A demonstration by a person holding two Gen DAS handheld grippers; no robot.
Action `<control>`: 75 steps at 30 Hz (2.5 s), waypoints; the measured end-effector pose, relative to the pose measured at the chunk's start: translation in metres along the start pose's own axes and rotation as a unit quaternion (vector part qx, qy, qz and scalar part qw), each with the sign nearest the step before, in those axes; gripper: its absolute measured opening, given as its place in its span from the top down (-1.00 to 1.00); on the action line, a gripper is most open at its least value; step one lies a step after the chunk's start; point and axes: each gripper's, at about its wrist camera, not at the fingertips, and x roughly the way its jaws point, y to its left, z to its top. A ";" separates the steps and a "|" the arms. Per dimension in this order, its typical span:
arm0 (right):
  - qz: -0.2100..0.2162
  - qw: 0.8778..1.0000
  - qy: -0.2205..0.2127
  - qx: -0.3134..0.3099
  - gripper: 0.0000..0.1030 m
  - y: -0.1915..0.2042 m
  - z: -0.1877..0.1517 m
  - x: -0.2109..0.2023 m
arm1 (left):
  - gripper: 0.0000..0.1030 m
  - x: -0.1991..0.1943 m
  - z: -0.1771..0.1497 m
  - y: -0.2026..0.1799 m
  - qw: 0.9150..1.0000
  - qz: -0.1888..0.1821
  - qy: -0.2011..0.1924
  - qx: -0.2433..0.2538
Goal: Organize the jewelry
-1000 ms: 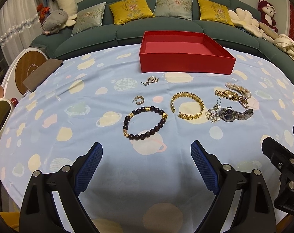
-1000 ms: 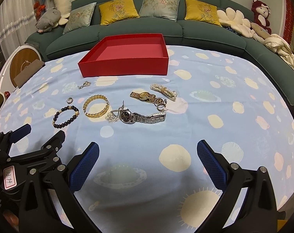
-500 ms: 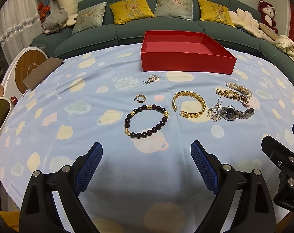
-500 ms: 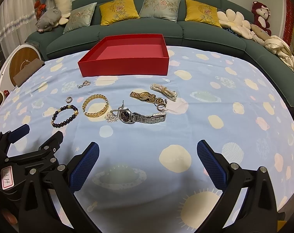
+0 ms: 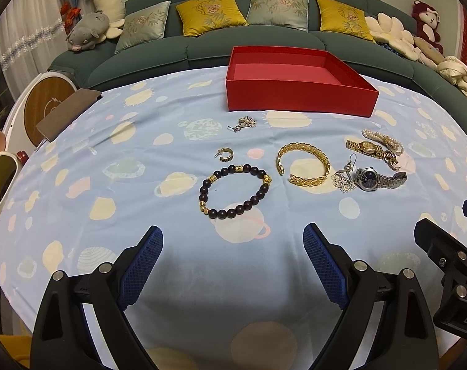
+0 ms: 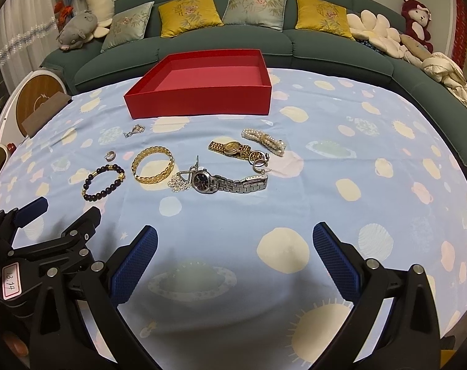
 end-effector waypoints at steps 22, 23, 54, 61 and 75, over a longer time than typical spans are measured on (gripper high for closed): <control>0.011 1.000 -0.003 -0.010 -0.91 0.004 0.000 0.000 | -0.73 -0.001 0.001 0.001 1.000 -0.004 0.000 -0.004; 0.012 1.000 -0.004 -0.010 -0.91 0.004 0.000 0.000 | -0.73 -0.001 0.001 0.001 1.000 -0.004 0.001 -0.005; 0.111 0.981 0.069 -0.142 -0.07 0.016 0.048 0.076 | -0.76 0.021 0.021 0.064 0.997 -0.045 0.026 -0.055; 0.120 0.977 0.087 -0.153 0.04 0.016 0.049 0.092 | -0.76 0.026 0.023 0.053 0.997 -0.052 0.029 -0.039; 0.130 0.980 0.096 -0.118 0.69 0.004 0.044 0.082 | -0.76 0.038 0.027 0.048 0.997 -0.051 0.037 -0.037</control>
